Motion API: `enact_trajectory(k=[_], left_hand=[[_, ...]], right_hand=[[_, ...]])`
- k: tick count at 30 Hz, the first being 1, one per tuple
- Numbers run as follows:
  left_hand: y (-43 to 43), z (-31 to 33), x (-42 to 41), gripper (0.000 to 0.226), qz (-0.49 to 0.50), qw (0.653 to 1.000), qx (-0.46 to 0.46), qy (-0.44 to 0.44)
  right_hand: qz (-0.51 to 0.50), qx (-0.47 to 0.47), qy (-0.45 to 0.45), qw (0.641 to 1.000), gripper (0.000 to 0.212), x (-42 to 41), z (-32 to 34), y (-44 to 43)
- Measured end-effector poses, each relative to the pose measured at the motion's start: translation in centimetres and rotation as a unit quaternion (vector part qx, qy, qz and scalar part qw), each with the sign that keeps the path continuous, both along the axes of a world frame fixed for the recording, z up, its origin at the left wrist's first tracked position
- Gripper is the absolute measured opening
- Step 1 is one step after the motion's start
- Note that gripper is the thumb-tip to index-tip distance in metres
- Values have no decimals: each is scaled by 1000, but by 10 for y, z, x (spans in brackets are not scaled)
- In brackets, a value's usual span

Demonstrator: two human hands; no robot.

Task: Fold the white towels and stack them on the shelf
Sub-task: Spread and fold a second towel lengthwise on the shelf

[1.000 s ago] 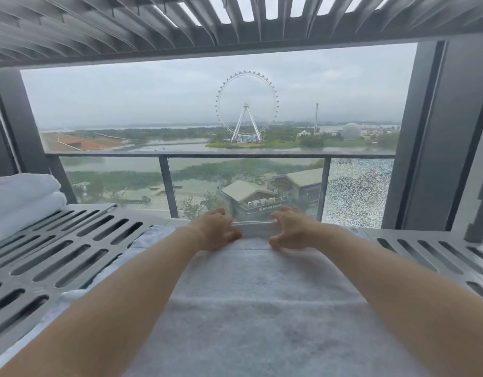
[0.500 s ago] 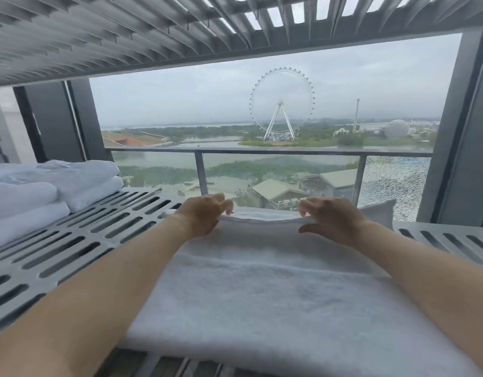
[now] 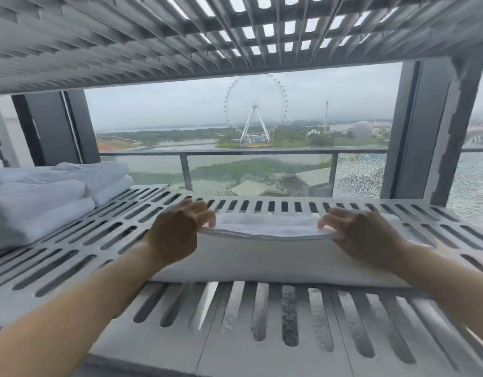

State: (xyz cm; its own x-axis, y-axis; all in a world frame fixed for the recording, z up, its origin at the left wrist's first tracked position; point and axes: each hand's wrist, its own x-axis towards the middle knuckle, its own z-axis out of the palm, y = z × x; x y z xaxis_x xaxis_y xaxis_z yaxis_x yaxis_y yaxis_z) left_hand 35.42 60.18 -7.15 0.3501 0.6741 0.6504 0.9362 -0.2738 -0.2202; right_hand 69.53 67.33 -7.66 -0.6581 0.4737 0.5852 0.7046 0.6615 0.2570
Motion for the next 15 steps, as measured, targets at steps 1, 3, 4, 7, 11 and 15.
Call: enact_trajectory(k=[1, 3, 4, 7, 11, 15], left_hand=[[-11, -10, -1, 42, 2, 1000, -26, -1], [-23, -23, -5, 38, 10, 997, -61, -36], [-26, -24, -6, 36, 19, 996, -63, -51], [-34, -19, -4, 32, 58, 997, -28, -44], [-47, -27, -1, 25, 79, 994, -7, -79], [-62, -23, -1, 22, 42, 997, -7, -65]], right_hand=[[-24, -32, -29, 999, 33, 2, -5, -12], [-77, -85, -29, 993, 34, 5, -8, -25], [-88, -105, -3, 991, 35, 8, -6, -27], [-100, -151, 65, 981, 38, 11, -5, -39], [-101, -109, 140, 979, 29, 9, -23, -65], [-109, -94, 160, 976, 27, 11, -27, -68]])
